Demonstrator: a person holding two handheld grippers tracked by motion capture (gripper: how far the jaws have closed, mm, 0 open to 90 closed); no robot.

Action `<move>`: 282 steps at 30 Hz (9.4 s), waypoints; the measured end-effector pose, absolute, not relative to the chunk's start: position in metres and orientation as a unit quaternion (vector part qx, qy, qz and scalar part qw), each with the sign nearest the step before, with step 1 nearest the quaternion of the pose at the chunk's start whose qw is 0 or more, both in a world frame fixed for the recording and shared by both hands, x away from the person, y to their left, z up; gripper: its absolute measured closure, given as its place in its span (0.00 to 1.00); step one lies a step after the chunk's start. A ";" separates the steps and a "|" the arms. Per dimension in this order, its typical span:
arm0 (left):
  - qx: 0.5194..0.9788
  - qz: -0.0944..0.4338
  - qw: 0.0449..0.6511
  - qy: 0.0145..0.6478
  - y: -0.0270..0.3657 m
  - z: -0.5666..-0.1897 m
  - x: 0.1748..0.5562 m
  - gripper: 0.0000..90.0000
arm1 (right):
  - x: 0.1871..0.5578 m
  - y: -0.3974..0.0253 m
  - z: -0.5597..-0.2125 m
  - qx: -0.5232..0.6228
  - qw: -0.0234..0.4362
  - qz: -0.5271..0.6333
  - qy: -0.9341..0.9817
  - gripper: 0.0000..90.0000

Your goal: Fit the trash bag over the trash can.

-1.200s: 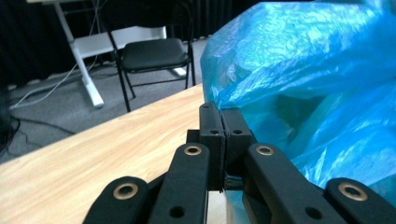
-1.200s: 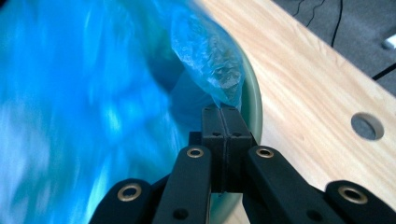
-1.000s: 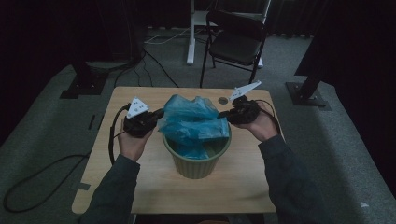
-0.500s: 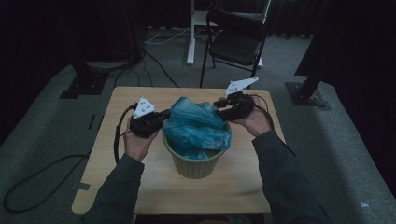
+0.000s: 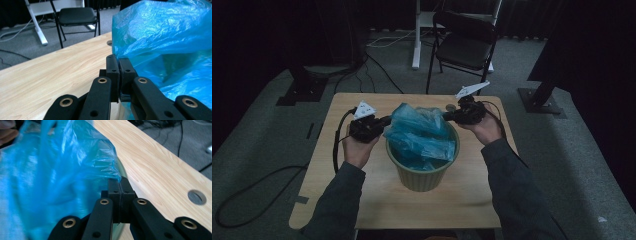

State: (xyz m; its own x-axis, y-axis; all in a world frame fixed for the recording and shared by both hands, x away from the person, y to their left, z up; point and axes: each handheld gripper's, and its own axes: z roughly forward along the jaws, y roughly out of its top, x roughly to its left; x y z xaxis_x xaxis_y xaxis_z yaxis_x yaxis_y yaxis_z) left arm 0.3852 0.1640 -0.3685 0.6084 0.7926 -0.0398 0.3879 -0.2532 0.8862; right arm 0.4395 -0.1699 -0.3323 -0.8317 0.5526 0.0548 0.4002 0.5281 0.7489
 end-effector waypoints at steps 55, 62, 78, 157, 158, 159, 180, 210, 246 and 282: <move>0.767 0.096 0.454 0.443 0.170 -0.431 0.420 0.99 | 0.455 -0.191 -0.401 0.364 0.040 0.304 0.880 1.00; 0.751 0.080 0.468 0.458 0.175 -0.437 0.422 0.98 | 0.455 -0.186 -0.403 0.364 0.050 0.290 0.884 1.00; 0.730 0.110 0.512 0.440 0.195 -0.409 0.402 0.77 | 0.445 -0.214 -0.392 0.363 0.048 0.337 0.868 0.95; 0.763 0.080 0.536 0.352 0.197 -0.416 0.309 0.98 | 0.371 -0.239 -0.380 0.289 -0.003 0.448 0.846 1.00; 0.763 0.078 0.536 0.352 0.196 -0.417 0.309 0.98 | 0.370 -0.239 -0.380 0.289 -0.005 0.447 0.847 1.00; 0.764 0.076 0.537 0.350 0.195 -0.417 0.309 0.98 | 0.369 -0.239 -0.380 0.289 -0.006 0.447 0.847 1.00; 0.744 0.105 0.526 0.398 0.195 -0.418 0.359 0.90 | 0.404 -0.229 -0.377 0.330 0.043 0.437 0.836 0.92; 0.742 0.115 0.563 0.346 0.190 -0.368 0.363 0.69 | 0.407 -0.218 -0.340 0.322 0.039 0.483 0.813 0.77; 0.754 0.095 0.550 0.345 0.188 -0.409 0.313 0.99 | 0.363 -0.211 -0.369 0.261 0.006 0.449 0.855 1.00; 0.792 0.062 0.513 0.327 0.164 -0.443 0.314 1.00 | 0.364 -0.208 -0.392 0.260 -0.005 0.405 0.876 1.00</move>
